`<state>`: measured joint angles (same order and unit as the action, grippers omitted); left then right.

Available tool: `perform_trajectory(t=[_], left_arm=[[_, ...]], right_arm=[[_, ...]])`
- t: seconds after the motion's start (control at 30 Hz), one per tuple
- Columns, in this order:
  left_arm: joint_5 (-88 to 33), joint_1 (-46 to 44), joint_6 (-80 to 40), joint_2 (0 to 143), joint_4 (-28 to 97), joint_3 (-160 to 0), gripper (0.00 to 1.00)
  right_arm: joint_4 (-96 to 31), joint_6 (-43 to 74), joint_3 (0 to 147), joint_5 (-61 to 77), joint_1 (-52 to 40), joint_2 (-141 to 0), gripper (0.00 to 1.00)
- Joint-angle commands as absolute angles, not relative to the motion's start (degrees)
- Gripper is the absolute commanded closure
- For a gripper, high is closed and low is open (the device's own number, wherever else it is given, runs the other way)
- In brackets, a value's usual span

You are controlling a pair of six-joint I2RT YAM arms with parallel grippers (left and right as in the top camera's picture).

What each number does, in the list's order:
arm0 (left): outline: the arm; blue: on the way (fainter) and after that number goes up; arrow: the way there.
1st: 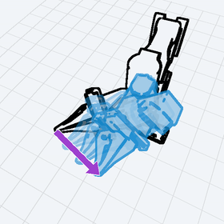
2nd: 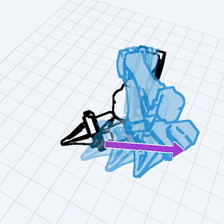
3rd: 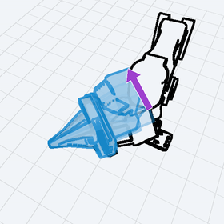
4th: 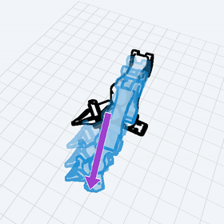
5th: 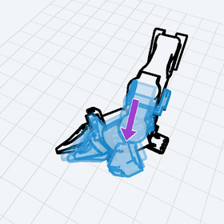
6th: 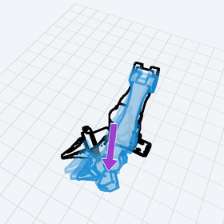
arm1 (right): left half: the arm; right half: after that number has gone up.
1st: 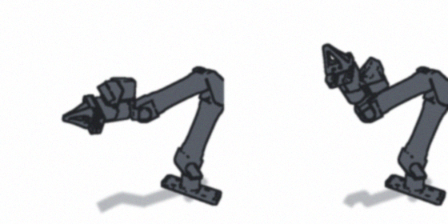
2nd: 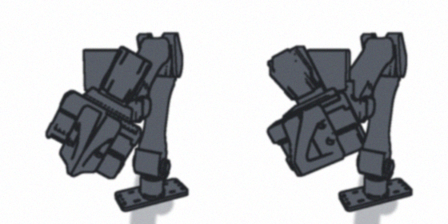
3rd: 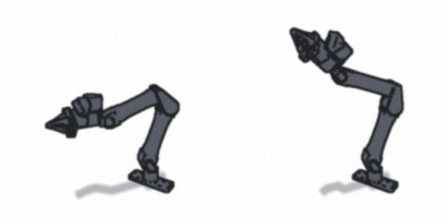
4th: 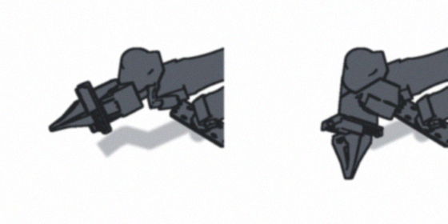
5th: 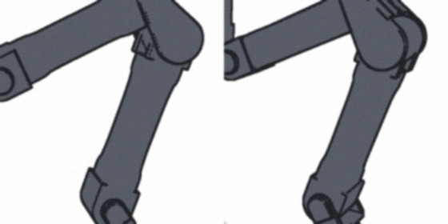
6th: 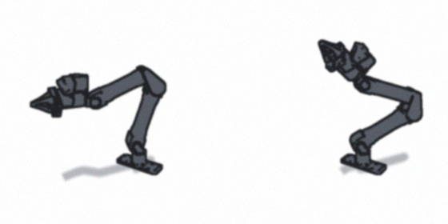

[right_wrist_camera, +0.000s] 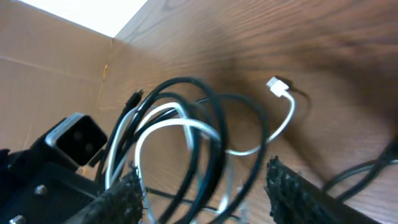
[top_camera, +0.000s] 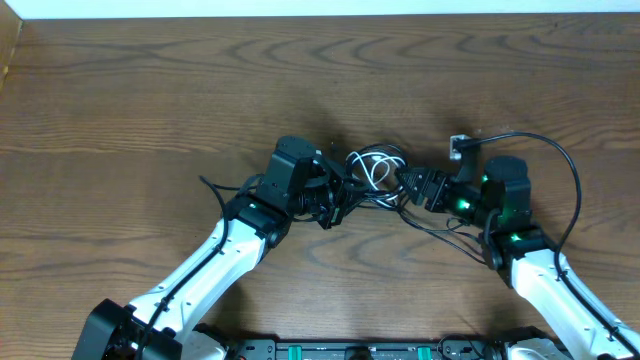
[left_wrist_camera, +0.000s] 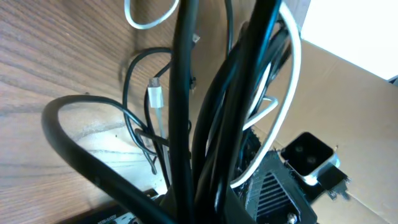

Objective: Untangle cables

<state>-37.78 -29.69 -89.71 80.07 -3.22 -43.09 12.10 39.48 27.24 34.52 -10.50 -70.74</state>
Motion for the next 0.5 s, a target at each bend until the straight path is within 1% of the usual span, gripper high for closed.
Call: perform_trajectory(t=[0.0,0.13,0.17,0.27,0.3,0.37,0.47], left_arm=[[-37.9,-28.6,-88.6,79.8,-3.6,-43.8,0.92],[-38.0,-27.5,-88.6,79.8,-3.6,-43.8,0.93],[-38.0,-27.4,-88.6,79.8,-3.6,-43.8,0.92],[-38.4,-27.3,-88.6,79.8,-4.8,-43.8,0.92],[-38.5,-27.3,-88.6,79.8,-5.5,-43.8,0.92],[-38.8,-27.3,-88.7,79.8,-7.1,-43.8,0.92],[-40.4,-27.3,-89.3,79.8,-8.5,-43.8,0.92]], right_arm=[[10.5,38.1,27.6,35.6,-6.2,-69.1,0.36],[4.4,38.0,27.6,36.8,-0.7,-66.2,0.37],[2.3,38.0,27.6,37.0,0.5,-65.6,0.4],[-3.8,38.0,27.6,40.4,2.6,-65.0,0.57],[-5.1,38.0,27.5,41.6,2.5,-65.2,0.59],[-6.0,38.0,27.0,43.3,1.6,-65.6,0.57],[-3.6,38.0,26.4,43.3,-0.3,-66.3,0.56]])
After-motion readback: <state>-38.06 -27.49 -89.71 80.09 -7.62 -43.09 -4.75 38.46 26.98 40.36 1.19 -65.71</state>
